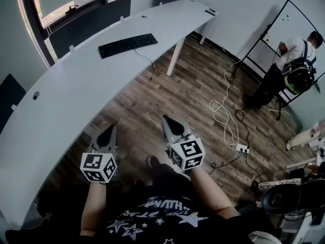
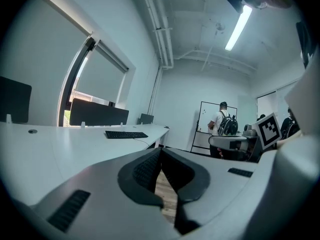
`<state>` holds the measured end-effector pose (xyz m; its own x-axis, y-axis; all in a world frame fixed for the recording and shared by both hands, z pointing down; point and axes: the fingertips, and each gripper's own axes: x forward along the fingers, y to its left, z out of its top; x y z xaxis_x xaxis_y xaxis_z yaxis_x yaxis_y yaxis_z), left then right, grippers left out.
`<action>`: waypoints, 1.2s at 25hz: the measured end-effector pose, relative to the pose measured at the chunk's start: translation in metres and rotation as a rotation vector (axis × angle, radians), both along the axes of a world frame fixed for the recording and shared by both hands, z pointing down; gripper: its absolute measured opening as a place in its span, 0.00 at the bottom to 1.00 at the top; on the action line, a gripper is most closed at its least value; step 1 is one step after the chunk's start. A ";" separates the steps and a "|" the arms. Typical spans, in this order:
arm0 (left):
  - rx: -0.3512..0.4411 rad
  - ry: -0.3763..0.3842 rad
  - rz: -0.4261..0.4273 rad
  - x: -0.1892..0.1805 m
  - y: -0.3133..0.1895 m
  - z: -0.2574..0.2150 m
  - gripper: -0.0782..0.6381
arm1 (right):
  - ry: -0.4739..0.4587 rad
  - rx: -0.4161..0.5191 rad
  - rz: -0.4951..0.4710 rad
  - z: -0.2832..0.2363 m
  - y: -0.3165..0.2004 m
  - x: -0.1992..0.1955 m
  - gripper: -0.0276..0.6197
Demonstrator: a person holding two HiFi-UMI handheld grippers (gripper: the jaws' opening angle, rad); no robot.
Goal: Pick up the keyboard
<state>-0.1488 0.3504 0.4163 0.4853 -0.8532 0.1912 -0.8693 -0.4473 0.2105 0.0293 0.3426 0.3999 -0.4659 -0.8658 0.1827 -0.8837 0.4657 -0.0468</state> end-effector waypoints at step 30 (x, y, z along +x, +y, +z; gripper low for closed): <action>-0.079 -0.070 -0.101 0.079 -0.210 0.020 0.12 | -0.030 -0.106 -0.156 0.050 -0.248 0.072 0.05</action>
